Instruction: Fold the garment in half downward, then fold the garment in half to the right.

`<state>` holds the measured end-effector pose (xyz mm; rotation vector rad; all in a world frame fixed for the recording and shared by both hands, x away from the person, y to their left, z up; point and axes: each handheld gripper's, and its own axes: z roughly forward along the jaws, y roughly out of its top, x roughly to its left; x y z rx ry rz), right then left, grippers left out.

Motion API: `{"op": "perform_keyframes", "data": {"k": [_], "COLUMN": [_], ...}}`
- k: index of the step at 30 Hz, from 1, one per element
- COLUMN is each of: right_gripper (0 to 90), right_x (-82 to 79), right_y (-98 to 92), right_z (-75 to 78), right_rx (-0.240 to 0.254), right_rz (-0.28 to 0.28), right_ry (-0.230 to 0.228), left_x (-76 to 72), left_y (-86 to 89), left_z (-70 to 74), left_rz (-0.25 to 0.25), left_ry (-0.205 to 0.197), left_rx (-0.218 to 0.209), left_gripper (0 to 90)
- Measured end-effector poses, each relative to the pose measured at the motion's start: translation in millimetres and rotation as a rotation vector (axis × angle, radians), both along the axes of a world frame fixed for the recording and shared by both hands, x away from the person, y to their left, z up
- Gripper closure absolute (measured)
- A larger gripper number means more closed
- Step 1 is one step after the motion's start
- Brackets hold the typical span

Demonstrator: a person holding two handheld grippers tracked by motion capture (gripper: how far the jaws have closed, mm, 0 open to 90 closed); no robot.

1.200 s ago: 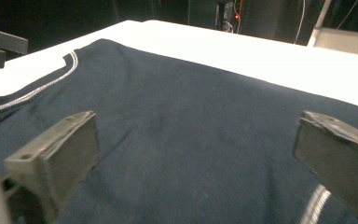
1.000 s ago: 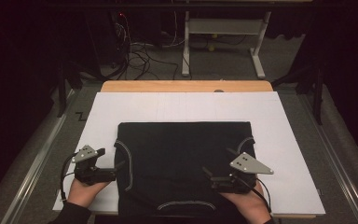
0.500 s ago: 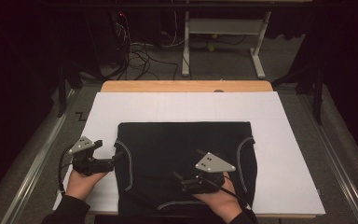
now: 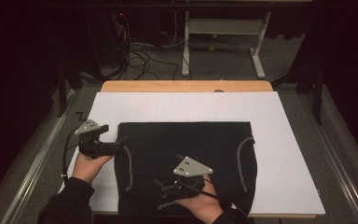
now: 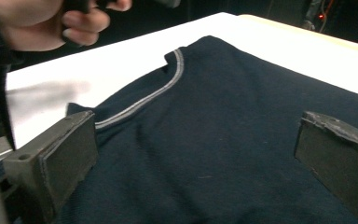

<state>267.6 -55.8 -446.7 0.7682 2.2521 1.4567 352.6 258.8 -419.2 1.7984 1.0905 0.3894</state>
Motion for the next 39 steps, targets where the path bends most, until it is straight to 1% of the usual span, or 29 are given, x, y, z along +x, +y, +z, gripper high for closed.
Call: {"op": "perform_keyframes", "data": {"k": [2, 3, 4, 5, 6, 7, 11, 15, 17, 19, 21, 23, 26, 27, 28, 29, 30, 31, 33, 35, 37, 38, 39], "right_gripper": [0.1, 0.1, 0.1, 0.1, 0.1, 0.1, 0.1, 0.1, 0.1, 0.1, 0.1, 0.1, 0.1, 0.1, 0.1, 0.1, 0.1, 0.1, 0.1, 0.1, 0.1, 0.1, 0.1], "right_x": [-0.9, -1.2, -1.4, -1.3, -1.0, -0.5, 1.5, 2.0, 1.9, 2.0, 1.6, 1.1, -0.1, -0.5, -0.8, -1.1, -1.3, -2.0, -4.1, -7.5, -9.1, -9.6, -10.1], "right_y": [3.0, 4.2, 5.1, 5.6, 5.9, 5.9, 5.7, 6.5, 6.8, 7.4, 8.4, 8.4, 9.1, 9.0, 8.9, 8.8, 8.5, 8.4, 8.4, 8.8, 9.7, 10.3, 11.1], "right_z": [-1.4, -2.3, -3.2, -4.3, -5.4, -6.4, -7.9, -7.5, -8.1, -8.8, -8.7, -8.0, -7.2, -6.9, -6.7, -6.6, -6.5, -6.5, -6.0, -5.4, -5.4, -5.5, -5.7], "right_rx": [-0.006, -0.008, -0.011, -0.011, -0.012, -0.016, -0.024, -0.02, -0.019, -0.015, -0.02, -0.015, -0.015, -0.017, -0.019, -0.021, -0.023, -0.025, -0.029, -0.031, -0.026, -0.029, -0.034], "right_rz": [0.011, 0.015, 0.017, 0.018, 0.015, 0.013, 0.007, 0.004, 0.003, 0.004, 0.006, 0.006, 0.01, 0.012, 0.013, 0.013, 0.015, 0.016, 0.024, 0.033, 0.04, 0.042, 0.044], "right_ry": [-0.004, -0.005, -0.005, -0.003, 0.003, 0.008, 0.014, 0.01, 0.014, 0.022, 0.02, 0.018, 0.018, 0.018, 0.018, 0.017, 0.016, 0.017, 0.016, 0.011, 0.016, 0.018, 0.019], "left_x": [4.8, 8.4, 12.7, 16.1, 18.9, 21.1, 25.8, 27.5, 30.9, 36.8, 44.4, 51.7, 62.0, 65.5, 69.0, 72.2, 75.3, 77.4, 80.6, 83.9, 86.2, 86.8, 87.0], "left_y": [0.7, 2.5, 4.6, 5.8, 6.9, 7.8, 9.8, 10.2, 9.4, 7.3, 6.0, 5.9, 8.3, 10.4, 12.3, 13.9, 14.6, 14.5, 14.8, 14.8, 12.3, 11.1, 10.5], "left_z": [-0.1, -2.1, -4.8, -7.4, -9.7, -11.6, -16.1, -16.6, -15.8, -15.6, -17.0, -20.7, -29.4, -33.2, -37.4, -41.8, -46.2, -49.9, -55.2, -59.8, -64.4, -64.6, -64.2], "left_rz": [0.02, 0.03, 0.03, 0.033, 0.036, 0.037, 0.035, 0.025, 0.022, 0.015, 0.017, 0.025, 0.047, 0.056, 0.066, 0.072, 0.071, 0.069, 0.084, 0.106, 0.12, 0.13, 0.138], "left_ry": [-0.015, -0.006, 0.013, 0.027, 0.03, 0.033, 0.025, 0.016, 0.021, 0.022, 0.041, 0.063, 0.098, 0.11, 0.131, 0.155, 0.181, 0.196, 0.211, 0.23, 0.256, 0.256, 0.252], "left_rx": [0.033, 0.032, 0.021, 0.02, 0.027, 0.024, 0.031, 0.015, 0.009, 0.026, 0.042, 0.053, 0.058, 0.05, 0.04, 0.039, 0.039, 0.049, 0.064, 0.061, 0.071, 0.079, 0.077], "left_gripper": [0.0, 0.0, 0.0, 0.0, 0.0, 0.0, 0.0, 0.0, 0.0, 0.0, 0.0, 0.0, 0.0, 0.0, 0.0, 0.0, 0.0, 0.0, 0.0, 0.0, 0.4, 2.3, 5.0]}}
